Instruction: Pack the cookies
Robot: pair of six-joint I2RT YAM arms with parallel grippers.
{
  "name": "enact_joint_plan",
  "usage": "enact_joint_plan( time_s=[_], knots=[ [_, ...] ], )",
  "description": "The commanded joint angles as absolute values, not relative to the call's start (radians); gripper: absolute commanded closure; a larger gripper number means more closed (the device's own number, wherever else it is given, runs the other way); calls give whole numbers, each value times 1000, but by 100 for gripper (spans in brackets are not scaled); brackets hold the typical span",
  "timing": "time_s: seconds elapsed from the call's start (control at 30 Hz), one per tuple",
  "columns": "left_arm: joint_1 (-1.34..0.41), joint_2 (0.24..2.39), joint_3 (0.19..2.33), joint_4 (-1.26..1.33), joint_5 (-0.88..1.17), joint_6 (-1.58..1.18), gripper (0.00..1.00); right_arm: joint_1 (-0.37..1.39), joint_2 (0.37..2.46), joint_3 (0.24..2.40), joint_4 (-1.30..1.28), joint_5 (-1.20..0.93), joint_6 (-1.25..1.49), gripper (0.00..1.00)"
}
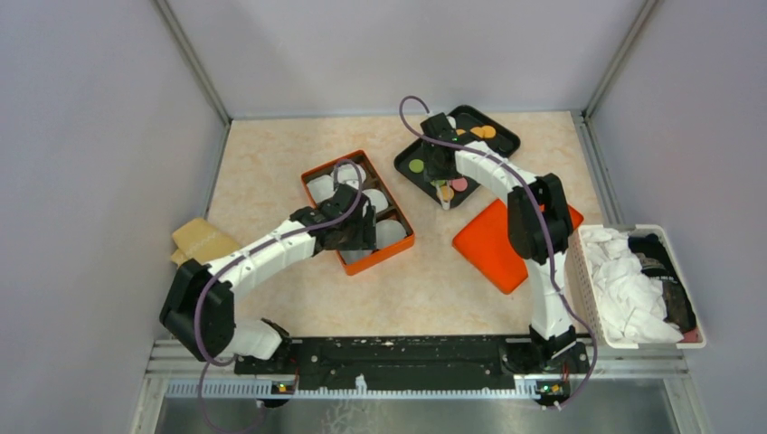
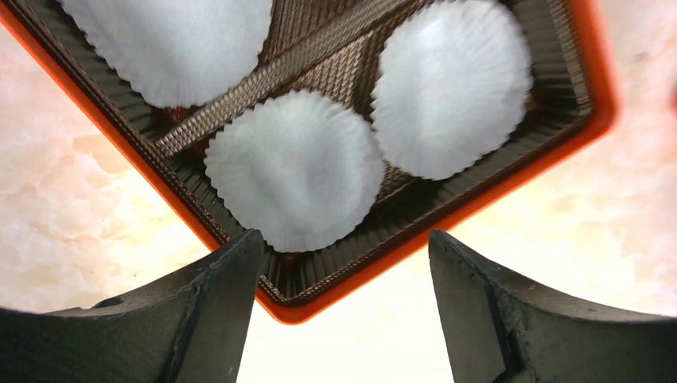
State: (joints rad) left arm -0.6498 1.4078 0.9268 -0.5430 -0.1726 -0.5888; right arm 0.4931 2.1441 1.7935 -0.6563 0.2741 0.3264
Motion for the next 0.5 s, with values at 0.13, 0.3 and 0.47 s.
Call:
enact_joint_plan(
  time_s=[0.13, 0.3, 0.47],
  knots=[
    [-656, 1333, 1109, -537, -166, -512, 14, 486, 2103, 1811, -652, 248, 345, 47],
    [-655, 1353, 1166, -533, -185, -478, 14, 485, 2115, 1806, -655, 231, 347, 47],
    [-655, 1335, 1175, -533, -180, -476, 13, 486, 2123, 1820, -687, 264, 348, 52]
  ],
)
